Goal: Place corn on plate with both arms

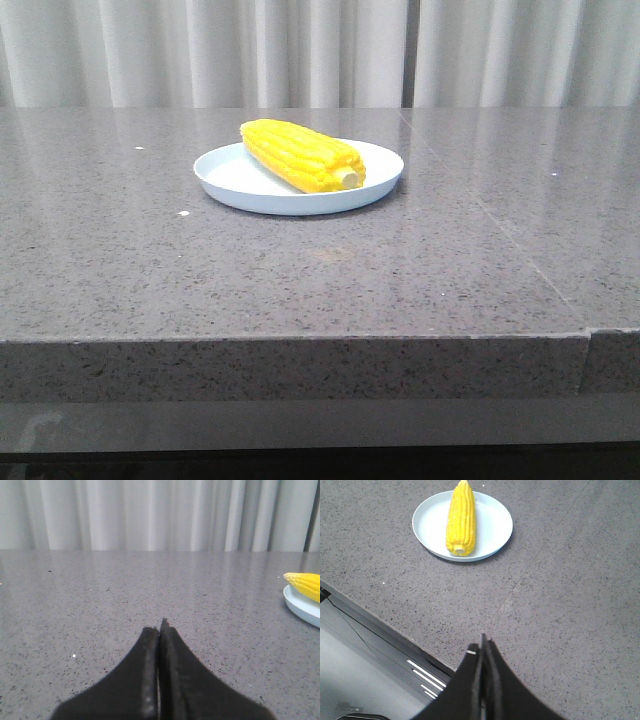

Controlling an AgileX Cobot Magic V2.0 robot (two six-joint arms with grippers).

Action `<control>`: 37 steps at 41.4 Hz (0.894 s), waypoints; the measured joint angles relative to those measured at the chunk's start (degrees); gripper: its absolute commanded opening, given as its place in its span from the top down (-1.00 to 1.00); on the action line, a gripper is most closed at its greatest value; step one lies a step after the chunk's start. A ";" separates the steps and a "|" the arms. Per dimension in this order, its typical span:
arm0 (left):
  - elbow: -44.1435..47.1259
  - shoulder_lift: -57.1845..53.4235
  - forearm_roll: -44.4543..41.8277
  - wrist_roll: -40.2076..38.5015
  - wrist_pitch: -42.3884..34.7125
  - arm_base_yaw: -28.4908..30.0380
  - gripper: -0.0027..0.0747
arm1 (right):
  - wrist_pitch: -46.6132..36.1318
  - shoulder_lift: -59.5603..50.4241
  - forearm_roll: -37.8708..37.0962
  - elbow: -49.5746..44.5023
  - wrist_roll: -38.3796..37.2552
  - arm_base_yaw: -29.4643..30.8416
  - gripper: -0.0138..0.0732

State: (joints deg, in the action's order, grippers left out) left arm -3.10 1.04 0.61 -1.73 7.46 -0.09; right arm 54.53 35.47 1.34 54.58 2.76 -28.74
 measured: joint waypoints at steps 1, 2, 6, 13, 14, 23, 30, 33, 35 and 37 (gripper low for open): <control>0.69 -0.29 0.24 0.00 -0.65 0.14 0.98 | 0.00 0.00 0.00 0.00 0.00 0.00 0.84; 1.20 -0.70 0.38 0.00 -1.17 0.44 0.98 | 0.00 0.00 0.00 0.00 0.00 0.00 0.84; 3.31 -1.25 0.76 0.00 -3.81 0.68 0.98 | 0.00 0.00 0.00 0.00 0.00 0.00 0.84; 3.42 -1.25 0.88 0.00 -6.96 0.78 0.98 | 0.00 0.00 -0.02 0.00 0.00 0.00 0.84; 3.42 -1.25 0.88 0.00 -7.46 0.78 0.98 | 0.00 0.00 -0.02 0.00 0.00 0.00 0.84; 3.42 -1.25 0.98 0.00 -8.67 0.78 0.98 | 0.00 0.00 -0.12 0.00 0.00 0.00 0.84; 3.42 -1.25 0.77 0.00 -9.02 0.78 0.98 | 0.00 0.00 -0.12 0.00 0.00 0.00 0.84; 3.42 -1.25 0.10 0.00 -9.05 0.78 0.98 | 0.00 0.00 -0.12 0.00 0.00 0.00 0.84; 3.42 -1.25 -0.04 0.67 -9.05 0.78 0.98 | 0.00 0.00 -0.12 0.00 0.00 0.00 0.84; 3.42 -1.25 -0.04 1.07 -9.05 0.78 0.98 | 0.00 0.00 -0.12 0.00 0.00 0.00 0.84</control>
State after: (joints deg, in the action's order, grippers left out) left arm 0.32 -0.21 0.57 -0.66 -1.58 0.69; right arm 54.53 35.47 1.22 54.58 2.76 -28.74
